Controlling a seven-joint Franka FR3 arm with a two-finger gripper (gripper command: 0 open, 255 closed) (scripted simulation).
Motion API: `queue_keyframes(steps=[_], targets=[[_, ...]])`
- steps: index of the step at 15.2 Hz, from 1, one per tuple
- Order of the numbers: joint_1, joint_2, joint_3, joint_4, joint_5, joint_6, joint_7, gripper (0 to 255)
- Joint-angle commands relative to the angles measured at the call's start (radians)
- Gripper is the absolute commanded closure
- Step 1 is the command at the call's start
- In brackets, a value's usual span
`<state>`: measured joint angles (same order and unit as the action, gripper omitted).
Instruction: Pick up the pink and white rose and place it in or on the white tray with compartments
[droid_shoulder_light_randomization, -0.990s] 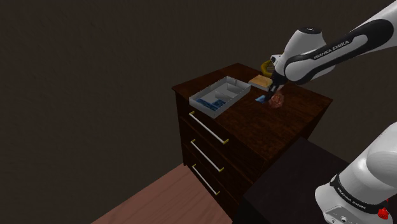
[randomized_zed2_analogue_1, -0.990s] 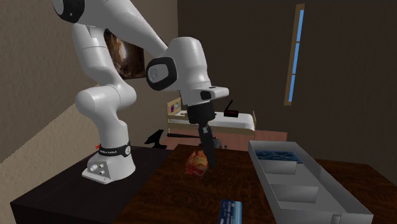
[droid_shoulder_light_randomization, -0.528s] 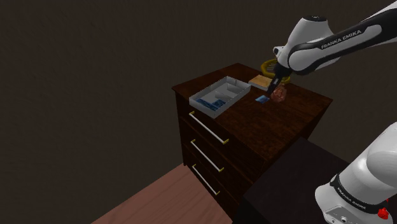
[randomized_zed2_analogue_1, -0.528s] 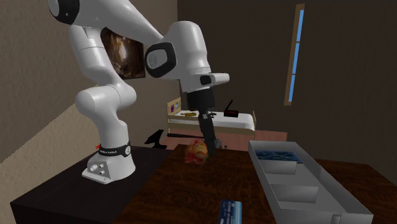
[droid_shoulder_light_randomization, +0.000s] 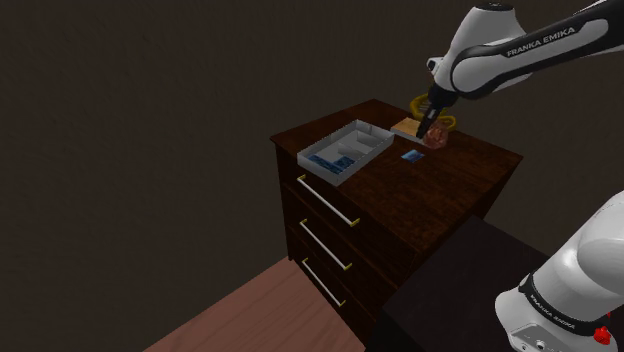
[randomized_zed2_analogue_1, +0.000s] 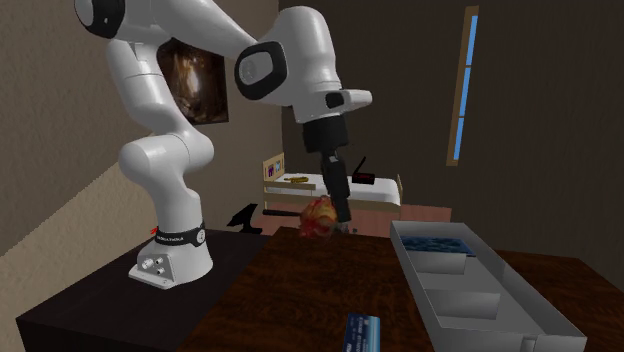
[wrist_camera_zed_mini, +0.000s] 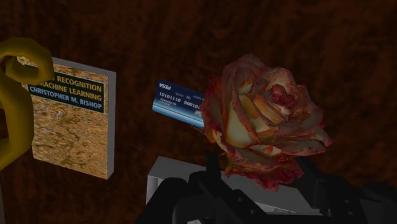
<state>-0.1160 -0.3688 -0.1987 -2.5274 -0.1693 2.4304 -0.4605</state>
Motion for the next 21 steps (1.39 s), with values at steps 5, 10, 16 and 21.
queue_keyframes(steps=[5, 10, 16, 21], targets=[[0.047, 0.19, 0.049, 0.192, 0.033, -0.01, 0.068, 255], [0.076, 0.354, 0.082, 0.386, 0.05, -0.046, 0.118, 255], [0.106, 0.556, 0.112, 0.658, 0.061, -0.12, 0.167, 255], [0.126, 0.712, 0.125, 0.888, 0.067, -0.197, 0.194, 255]])
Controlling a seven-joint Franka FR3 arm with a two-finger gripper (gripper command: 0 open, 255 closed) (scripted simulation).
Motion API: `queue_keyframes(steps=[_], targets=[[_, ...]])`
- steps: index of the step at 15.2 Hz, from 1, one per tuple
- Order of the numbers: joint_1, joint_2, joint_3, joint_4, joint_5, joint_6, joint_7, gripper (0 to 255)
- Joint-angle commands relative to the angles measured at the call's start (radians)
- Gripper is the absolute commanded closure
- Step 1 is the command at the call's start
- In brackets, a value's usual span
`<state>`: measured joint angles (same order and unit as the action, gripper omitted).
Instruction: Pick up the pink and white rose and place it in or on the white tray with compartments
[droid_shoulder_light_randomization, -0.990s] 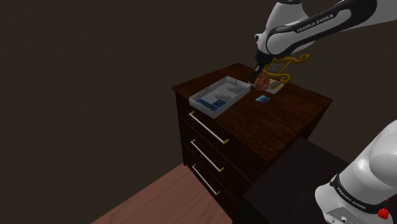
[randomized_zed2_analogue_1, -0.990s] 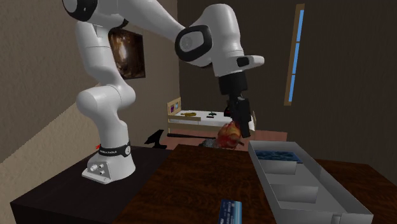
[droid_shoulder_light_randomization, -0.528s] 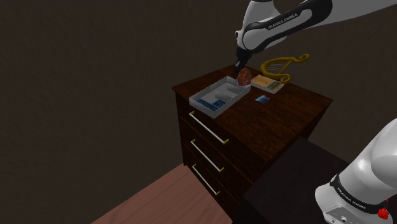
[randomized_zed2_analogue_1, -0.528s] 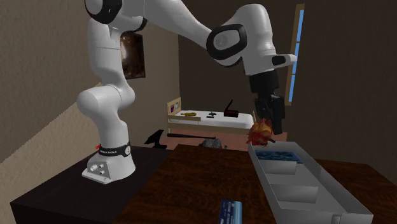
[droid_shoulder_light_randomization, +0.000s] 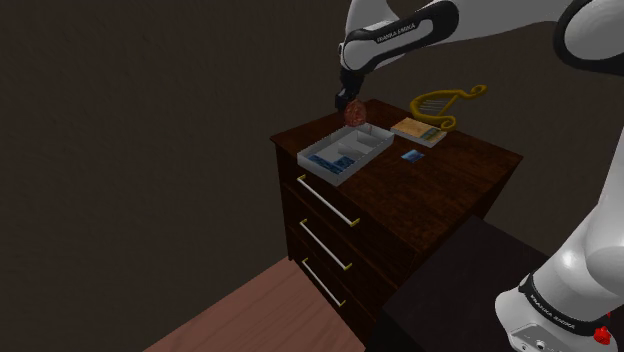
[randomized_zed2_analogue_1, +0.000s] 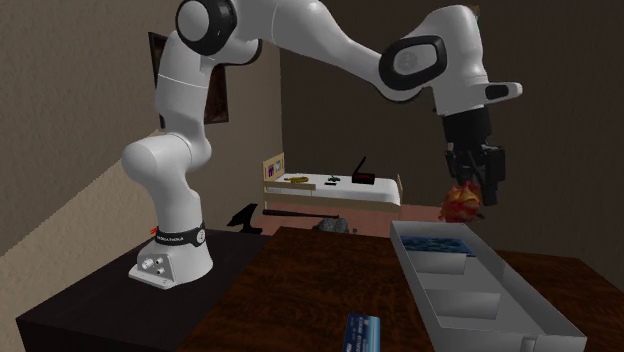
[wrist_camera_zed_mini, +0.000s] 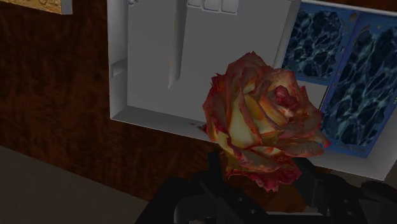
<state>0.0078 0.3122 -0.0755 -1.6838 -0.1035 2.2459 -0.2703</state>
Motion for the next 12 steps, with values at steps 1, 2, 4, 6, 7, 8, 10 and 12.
queue_keyframes(steps=[1, 2, 4, 6, 7, 8, 10, 12], targets=[[0.002, 0.035, 0.002, 0.036, 0.001, -0.001, 0.005, 255], [0.002, 0.039, 0.001, 0.027, 0.0, 0.011, 0.007, 255], [0.002, 0.047, 0.001, 0.012, -0.001, 0.034, 0.009, 255], [0.002, 0.056, 0.001, -0.003, -0.002, 0.058, 0.012, 255], [0.002, 0.061, 0.001, -0.009, -0.003, 0.069, 0.013, 255], [0.002, 0.065, 0.0, -0.016, -0.003, 0.081, 0.015, 255], [0.002, 0.076, 0.0, -0.028, -0.004, 0.103, 0.017, 255], [0.002, 0.087, 0.0, -0.04, -0.005, 0.126, 0.02, 255]])
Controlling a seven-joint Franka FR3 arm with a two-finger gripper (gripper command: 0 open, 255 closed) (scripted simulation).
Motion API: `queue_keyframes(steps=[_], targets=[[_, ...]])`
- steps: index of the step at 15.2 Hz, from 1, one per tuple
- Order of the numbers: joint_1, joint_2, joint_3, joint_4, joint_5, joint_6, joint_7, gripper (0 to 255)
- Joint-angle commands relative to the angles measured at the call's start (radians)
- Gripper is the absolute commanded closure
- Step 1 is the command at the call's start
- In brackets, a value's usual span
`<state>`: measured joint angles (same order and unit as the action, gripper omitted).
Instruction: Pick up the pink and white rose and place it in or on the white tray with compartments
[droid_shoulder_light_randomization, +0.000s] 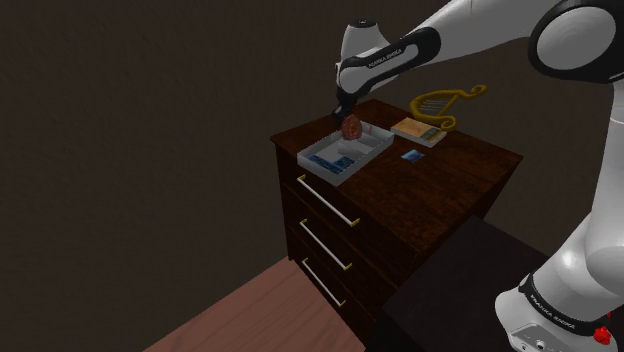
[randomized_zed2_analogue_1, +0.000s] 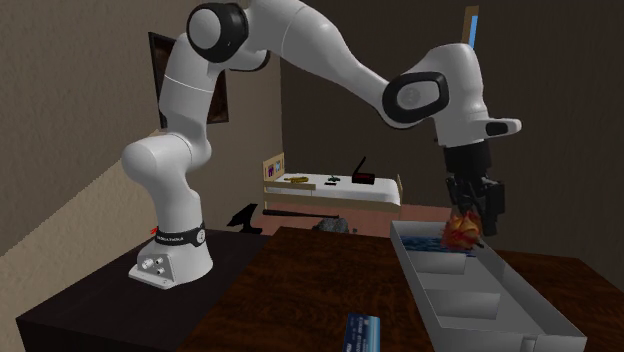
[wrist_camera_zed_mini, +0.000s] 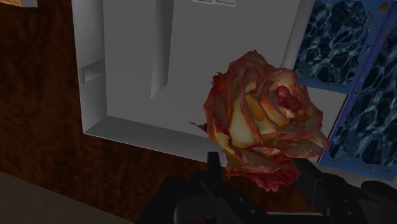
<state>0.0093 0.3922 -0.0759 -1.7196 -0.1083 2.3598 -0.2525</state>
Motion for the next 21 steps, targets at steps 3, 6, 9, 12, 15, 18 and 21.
queue_keyframes(steps=[3, 6, 9, 12, 15, 18, 21], targets=[[0.0, 0.03, -0.001, -0.024, -0.003, 0.054, 0.007, 255], [0.0, 0.03, -0.001, -0.024, -0.003, 0.054, 0.007, 255], [0.0, 0.03, -0.001, -0.024, -0.003, 0.054, 0.007, 255], [0.001, 0.032, -0.001, -0.02, -0.003, 0.052, 0.008, 0], [0.002, 0.032, -0.001, -0.023, -0.004, 0.056, 0.01, 0], [0.003, 0.005, -0.001, -0.027, -0.004, 0.032, 0.008, 0], [0.01, -0.059, 0.001, -0.028, -0.006, -0.031, 0.009, 0]])
